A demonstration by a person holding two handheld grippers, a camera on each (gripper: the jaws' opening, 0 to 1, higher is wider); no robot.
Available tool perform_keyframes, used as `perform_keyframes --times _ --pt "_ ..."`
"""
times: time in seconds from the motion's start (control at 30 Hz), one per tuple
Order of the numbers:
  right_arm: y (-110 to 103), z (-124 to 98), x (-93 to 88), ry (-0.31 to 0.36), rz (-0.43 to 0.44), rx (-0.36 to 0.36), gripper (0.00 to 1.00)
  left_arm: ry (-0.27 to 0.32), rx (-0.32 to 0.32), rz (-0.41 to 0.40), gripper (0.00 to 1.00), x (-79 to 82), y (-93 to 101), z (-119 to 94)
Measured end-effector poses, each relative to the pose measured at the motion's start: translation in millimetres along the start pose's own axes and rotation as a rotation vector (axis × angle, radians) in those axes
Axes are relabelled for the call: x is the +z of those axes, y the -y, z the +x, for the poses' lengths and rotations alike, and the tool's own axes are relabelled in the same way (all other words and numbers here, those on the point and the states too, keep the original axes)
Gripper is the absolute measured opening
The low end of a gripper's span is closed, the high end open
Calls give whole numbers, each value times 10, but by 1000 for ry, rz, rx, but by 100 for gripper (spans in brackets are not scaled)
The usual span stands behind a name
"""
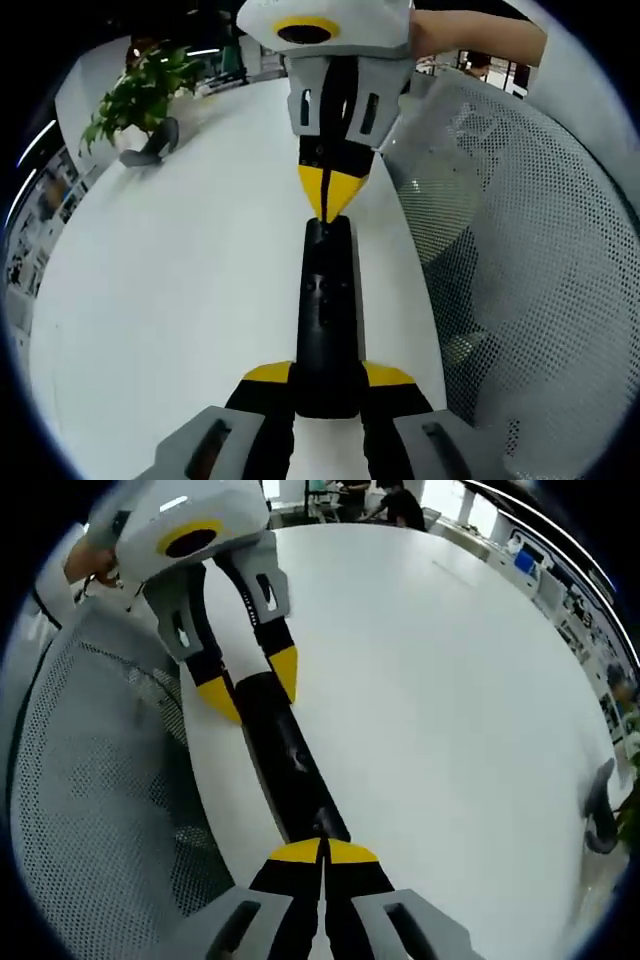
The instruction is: Press the specified remote control buttons in sequence, fully releasing each button before pressing the next.
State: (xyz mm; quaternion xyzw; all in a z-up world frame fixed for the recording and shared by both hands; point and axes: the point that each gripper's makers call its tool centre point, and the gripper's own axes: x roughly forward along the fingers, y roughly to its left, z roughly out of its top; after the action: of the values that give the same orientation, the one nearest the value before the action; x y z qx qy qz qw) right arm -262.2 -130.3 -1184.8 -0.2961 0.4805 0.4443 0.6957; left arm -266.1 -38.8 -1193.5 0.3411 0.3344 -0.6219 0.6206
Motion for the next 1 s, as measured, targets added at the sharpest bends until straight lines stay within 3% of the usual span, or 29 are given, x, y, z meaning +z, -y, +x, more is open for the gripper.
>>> perform_keyframes --times 0.17,0.27,0.33,0.43,0.47,0.5,0.6,0.77,0.87,1.0 --pt "-3 -27 16 145 65 11 0 6 -2 -4 24 0 2 -1" --pt "-15 -60 78 196 112 13 0 2 -1 -8 24 -1 2 -1" --pt "-68 -54 129 194 71 25 0 0 -1 -12 24 -2 2 -1" --pt "-71 25 85 135 14 18 0 1 -1 -14 24 -2 0 -1" --pt "-69 0 134 153 -25 20 0 1 -1 -14 24 -2 0 -1" --pt "-66 4 112 143 2 17 0 1 -1 -14 24 -1 0 -1" --pt "-66 16 105 105 -77 0 0 -1 -3 -9 24 -1 -2 -1" --pt "-61 38 121 57 -83 -12 0 1 -7 -3 24 -2 0 -2" --pt "-48 32 114 75 -53 -27 0 -1 -8 -2 24 -3 1 -2" --pt "-41 20 133 178 32 -11 0 1 -7 -3 24 -4 1 -4"
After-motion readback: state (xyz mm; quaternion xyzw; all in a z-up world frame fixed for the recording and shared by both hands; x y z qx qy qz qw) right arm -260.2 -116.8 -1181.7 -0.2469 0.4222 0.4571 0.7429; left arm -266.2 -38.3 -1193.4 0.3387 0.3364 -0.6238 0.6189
